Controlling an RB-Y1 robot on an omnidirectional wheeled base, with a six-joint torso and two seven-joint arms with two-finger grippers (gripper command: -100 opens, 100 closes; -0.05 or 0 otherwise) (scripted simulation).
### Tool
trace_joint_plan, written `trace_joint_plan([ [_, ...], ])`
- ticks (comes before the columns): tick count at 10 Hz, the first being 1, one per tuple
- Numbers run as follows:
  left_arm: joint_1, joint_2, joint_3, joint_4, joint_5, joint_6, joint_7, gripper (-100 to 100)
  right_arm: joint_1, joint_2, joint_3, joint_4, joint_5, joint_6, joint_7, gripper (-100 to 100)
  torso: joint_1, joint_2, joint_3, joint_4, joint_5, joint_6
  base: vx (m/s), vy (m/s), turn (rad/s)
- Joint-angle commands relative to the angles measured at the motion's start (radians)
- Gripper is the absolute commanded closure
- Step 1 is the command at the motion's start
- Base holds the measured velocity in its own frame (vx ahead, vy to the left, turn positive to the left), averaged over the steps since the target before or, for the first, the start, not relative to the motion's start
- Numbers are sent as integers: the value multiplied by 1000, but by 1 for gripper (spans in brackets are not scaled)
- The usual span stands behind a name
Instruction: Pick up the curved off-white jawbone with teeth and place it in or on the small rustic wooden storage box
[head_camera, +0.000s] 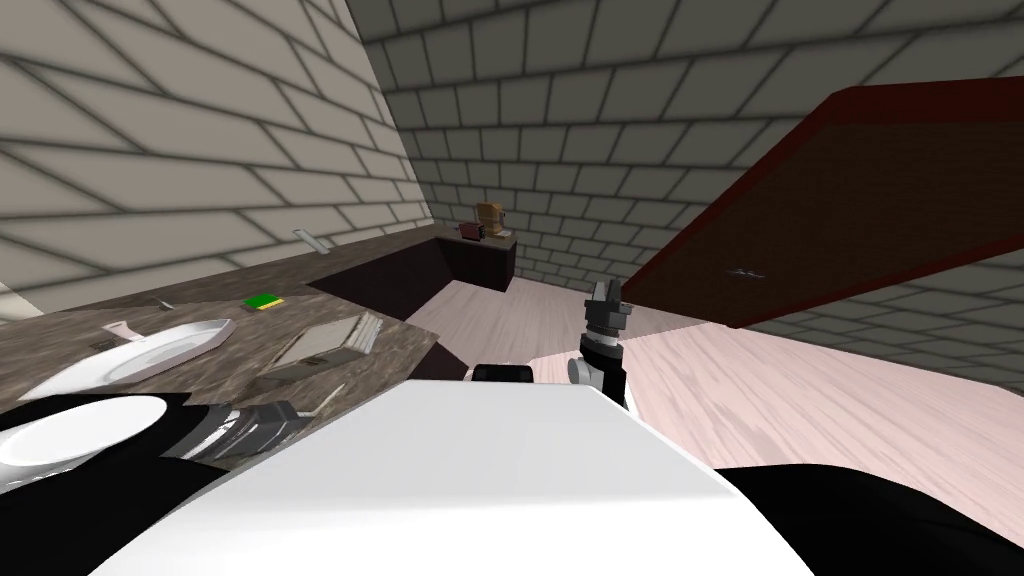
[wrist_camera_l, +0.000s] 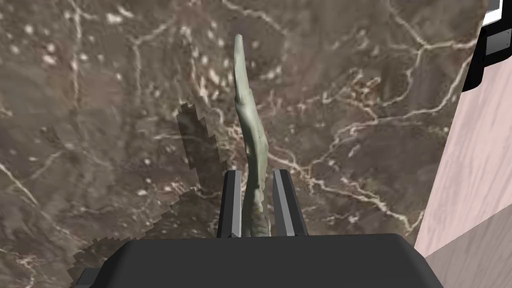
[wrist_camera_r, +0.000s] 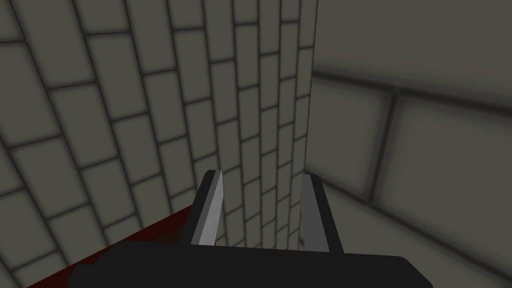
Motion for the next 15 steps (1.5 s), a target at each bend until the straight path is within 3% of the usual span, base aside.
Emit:
trace_joint_plan([
  [1,18,29,6,8,25,21,-14,100,0,0,0,0,0,0,0,0,0,0,0,0,0,0,-169,50,-31],
  [6,56,132,32,57,106,78,-55,100,0,0,0,0,0,0,0,0,-3,-6,-3,-1,-1,2,-129,41,-53],
  [10,75,217,59,138,179,143,-80,100,0,0,0,0,0,0,0,0,0,-10,-6,-2,1,3,-82,63,-85],
  [15,57,270,104,232,220,181,-79,100,0,0,0,0,0,0,0,0,-2,-19,-11,-4,1,4,11,49,-83],
])
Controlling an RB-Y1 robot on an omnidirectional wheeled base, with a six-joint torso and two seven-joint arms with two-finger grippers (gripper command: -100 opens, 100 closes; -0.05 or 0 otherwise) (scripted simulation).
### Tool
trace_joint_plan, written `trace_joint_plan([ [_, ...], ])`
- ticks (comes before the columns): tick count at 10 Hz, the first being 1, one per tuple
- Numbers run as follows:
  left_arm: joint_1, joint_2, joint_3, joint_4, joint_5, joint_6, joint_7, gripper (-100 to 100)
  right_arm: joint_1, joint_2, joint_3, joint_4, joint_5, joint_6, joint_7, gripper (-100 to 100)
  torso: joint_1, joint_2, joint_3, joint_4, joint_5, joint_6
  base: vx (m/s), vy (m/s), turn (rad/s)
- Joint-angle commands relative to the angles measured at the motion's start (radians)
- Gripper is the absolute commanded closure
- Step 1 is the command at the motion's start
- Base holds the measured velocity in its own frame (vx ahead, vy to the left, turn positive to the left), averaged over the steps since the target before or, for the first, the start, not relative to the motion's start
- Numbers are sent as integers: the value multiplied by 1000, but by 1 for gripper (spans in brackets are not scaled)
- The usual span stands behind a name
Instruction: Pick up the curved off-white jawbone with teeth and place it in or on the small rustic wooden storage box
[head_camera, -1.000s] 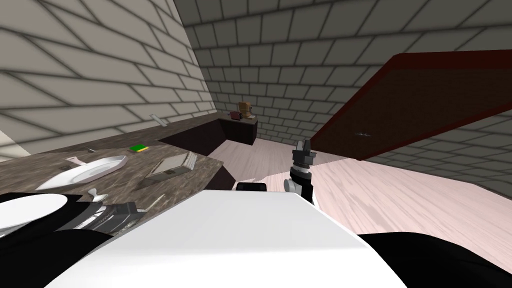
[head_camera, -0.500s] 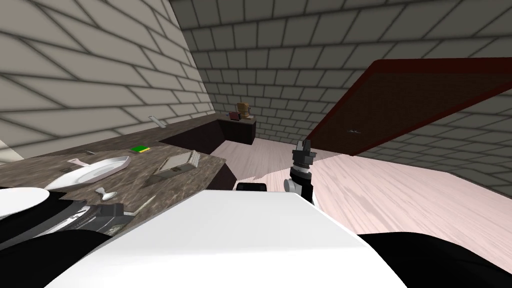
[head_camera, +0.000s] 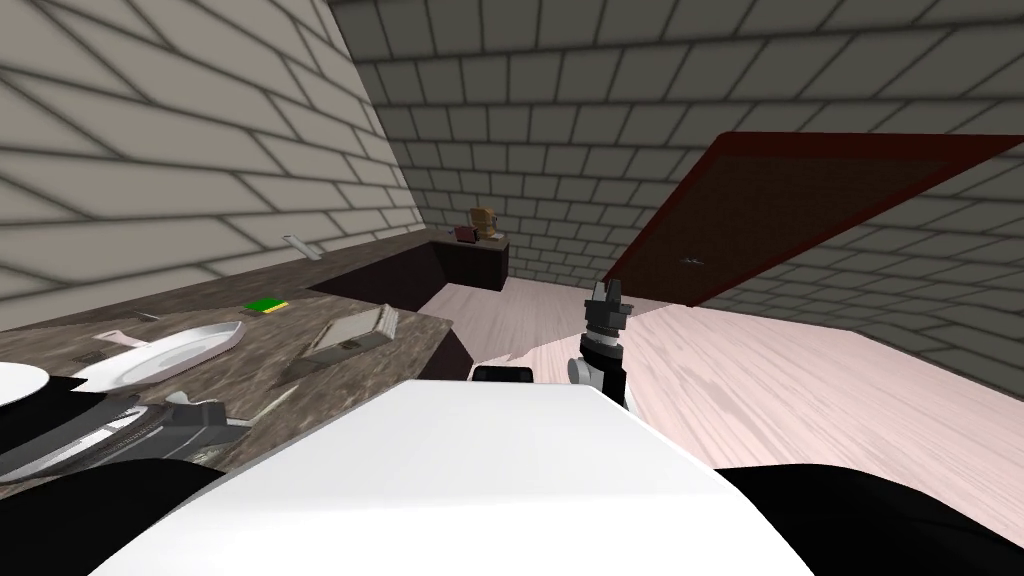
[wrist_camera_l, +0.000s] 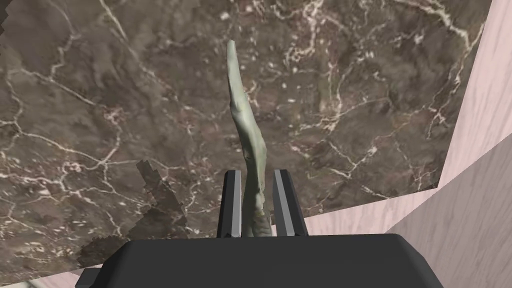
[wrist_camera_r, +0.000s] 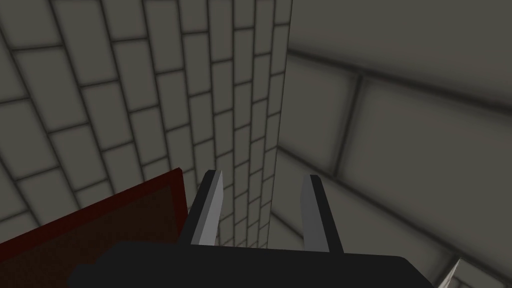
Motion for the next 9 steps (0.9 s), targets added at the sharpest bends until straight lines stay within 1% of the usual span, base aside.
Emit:
trace_joint_plan([
  [1,-17,16,22,41,13,12,11,100,0,0,0,0,0,0,0,0,0,0,0,0,0,0,71,37,-105],
  [4,-41,27,56,91,27,22,35,100,0,0,0,0,0,0,0,0,-1,-5,-3,-1,0,0,96,40,-93],
  [9,-90,43,127,176,55,38,92,100,0,0,0,0,0,0,0,0,-1,-8,-5,-2,-1,1,118,41,-96],
])
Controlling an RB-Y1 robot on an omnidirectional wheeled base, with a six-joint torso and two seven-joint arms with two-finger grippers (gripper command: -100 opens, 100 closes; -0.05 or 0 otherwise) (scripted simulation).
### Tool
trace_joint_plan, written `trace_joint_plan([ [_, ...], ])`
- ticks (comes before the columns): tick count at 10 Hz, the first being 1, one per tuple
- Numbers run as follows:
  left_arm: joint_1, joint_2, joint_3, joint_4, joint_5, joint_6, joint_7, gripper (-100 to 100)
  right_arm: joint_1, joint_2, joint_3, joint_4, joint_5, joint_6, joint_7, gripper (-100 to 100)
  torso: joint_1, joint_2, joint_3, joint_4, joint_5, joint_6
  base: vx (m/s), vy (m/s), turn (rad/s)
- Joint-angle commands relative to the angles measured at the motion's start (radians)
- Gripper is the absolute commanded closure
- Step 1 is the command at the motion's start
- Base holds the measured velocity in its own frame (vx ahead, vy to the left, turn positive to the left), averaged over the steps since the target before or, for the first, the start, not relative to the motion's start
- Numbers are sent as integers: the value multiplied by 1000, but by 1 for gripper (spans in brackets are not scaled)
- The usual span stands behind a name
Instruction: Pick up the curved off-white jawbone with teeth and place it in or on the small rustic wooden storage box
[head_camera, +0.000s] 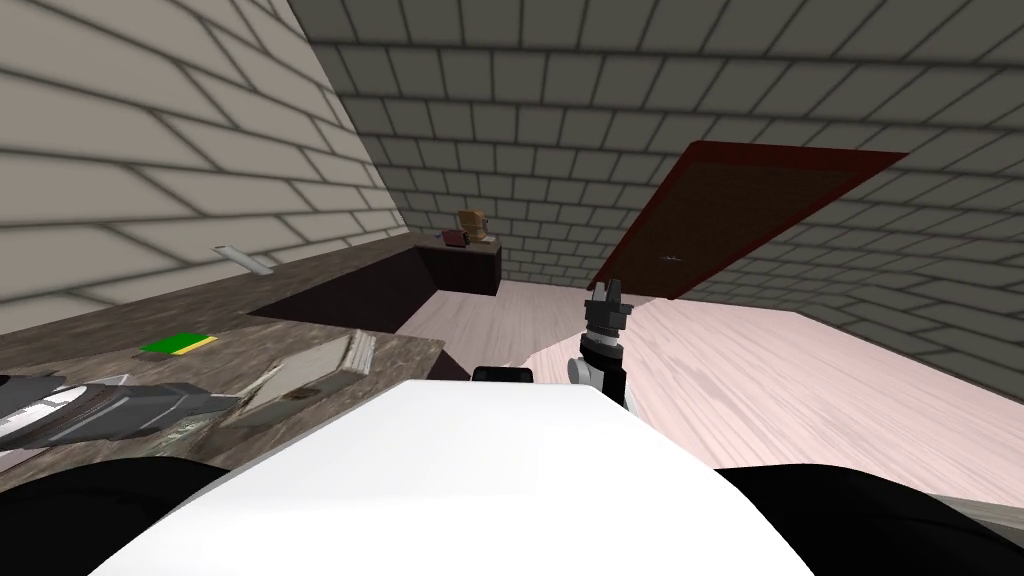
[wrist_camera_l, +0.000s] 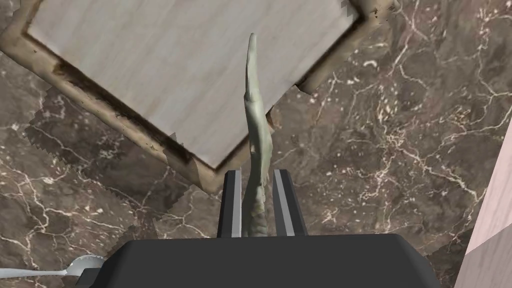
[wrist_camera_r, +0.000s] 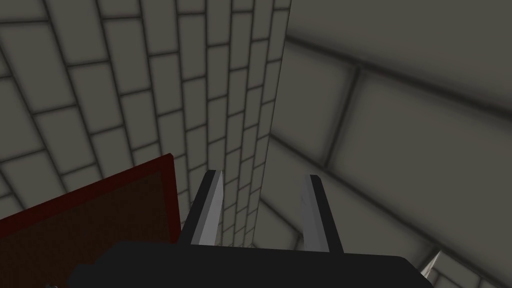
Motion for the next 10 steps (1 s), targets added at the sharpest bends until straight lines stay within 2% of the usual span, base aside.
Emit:
trace_joint_plan([
  [1,-19,7,30,31,12,7,27,100,0,0,0,0,0,0,0,0,0,0,0,0,0,0,133,37,-119],
  [2,-25,10,40,41,17,10,35,100,0,0,0,0,0,0,0,0,-1,-1,0,0,0,0,132,36,-93],
  [3,-19,5,32,28,12,6,28,100,0,0,0,0,0,0,0,0,-1,-1,-1,0,0,0,57,19,-33],
  [4,-21,7,33,30,13,5,31,-100,0,0,0,0,0,0,0,0,-2,4,2,1,0,-2,13,4,-4],
  [8,-21,7,33,29,13,5,31,-100,0,0,0,0,0,0,0,0,-4,11,6,2,0,-3,2,0,0],
  [9,-21,7,33,29,13,5,31,0,0,0,0,0,0,0,0,0,-4,11,6,2,0,-3,0,0,0],
  [10,-31,35,24,2,25,1,79,-100,0,0,0,0,0,0,0,0,-4,11,6,2,0,-3,-53,25,21],
])
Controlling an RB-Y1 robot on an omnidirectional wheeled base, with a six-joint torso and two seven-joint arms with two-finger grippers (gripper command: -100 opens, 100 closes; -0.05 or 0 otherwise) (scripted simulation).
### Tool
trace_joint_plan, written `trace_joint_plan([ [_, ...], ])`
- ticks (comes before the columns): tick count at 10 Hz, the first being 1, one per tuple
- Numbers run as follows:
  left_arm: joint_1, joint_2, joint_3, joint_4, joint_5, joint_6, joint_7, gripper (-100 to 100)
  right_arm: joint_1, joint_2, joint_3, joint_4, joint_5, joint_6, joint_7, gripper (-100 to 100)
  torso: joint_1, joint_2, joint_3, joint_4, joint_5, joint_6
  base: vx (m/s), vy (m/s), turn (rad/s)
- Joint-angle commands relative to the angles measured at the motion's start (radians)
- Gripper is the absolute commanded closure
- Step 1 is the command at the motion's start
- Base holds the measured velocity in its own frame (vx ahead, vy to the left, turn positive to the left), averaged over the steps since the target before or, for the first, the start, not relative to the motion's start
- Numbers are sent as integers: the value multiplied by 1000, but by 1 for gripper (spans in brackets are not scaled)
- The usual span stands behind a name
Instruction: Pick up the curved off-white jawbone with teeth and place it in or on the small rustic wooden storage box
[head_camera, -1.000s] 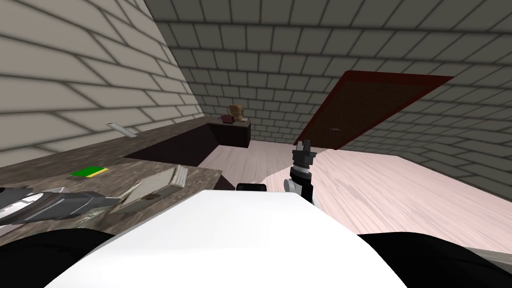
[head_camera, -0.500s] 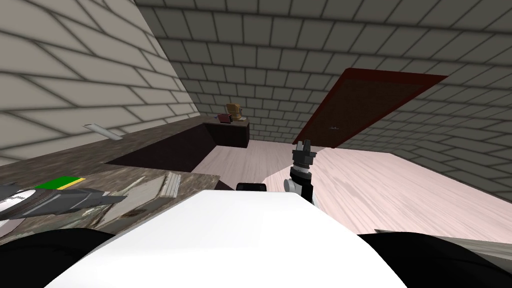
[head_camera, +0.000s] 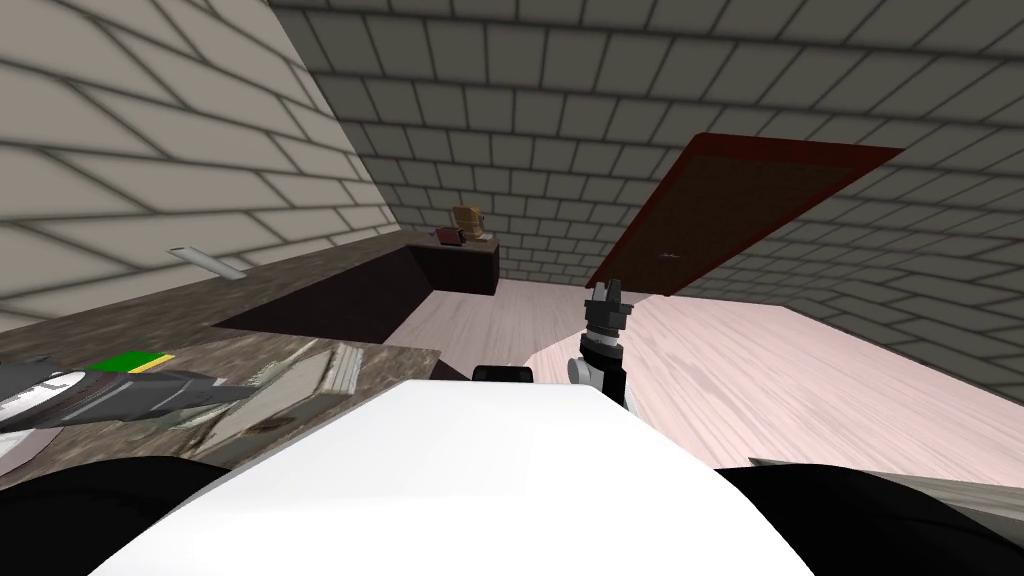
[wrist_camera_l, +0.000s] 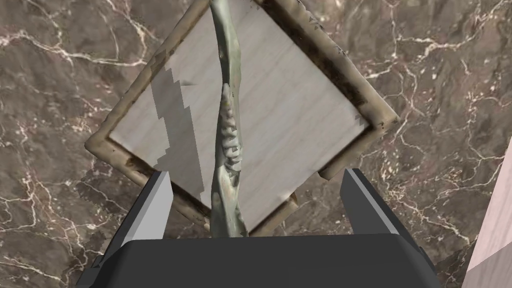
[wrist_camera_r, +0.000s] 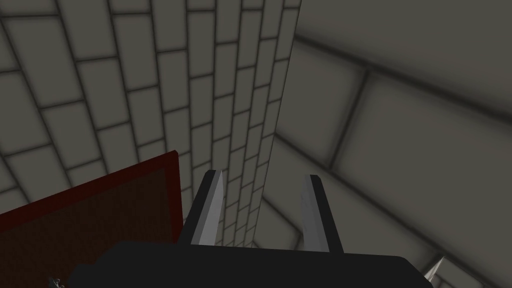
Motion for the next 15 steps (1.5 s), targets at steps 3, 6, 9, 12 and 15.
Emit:
trace_joint_plan([
  [3,-28,72,-28,-59,30,-11,96,-100,0,0,0,0,0,0,0,0,3,3,2,1,1,0,-92,59,13],
  [6,-38,100,-38,-86,42,-15,168,-100,0,0,0,0,0,0,0,0,2,1,1,0,1,0,-53,39,0],
  [9,-58,157,-57,-140,66,-23,253,-100,0,0,0,0,0,0,0,0,-1,-1,0,0,0,0,-31,15,-49],
  [12,-68,185,-66,-167,77,-27,312,-100,0,0,0,0,0,0,0,0,-1,-1,0,0,0,0,-35,8,-24],
  [15,-68,185,-66,-167,77,-27,312,-100,0,0,0,0,0,0,0,0,-2,-2,-1,0,0,-1,-15,-1,4],
])
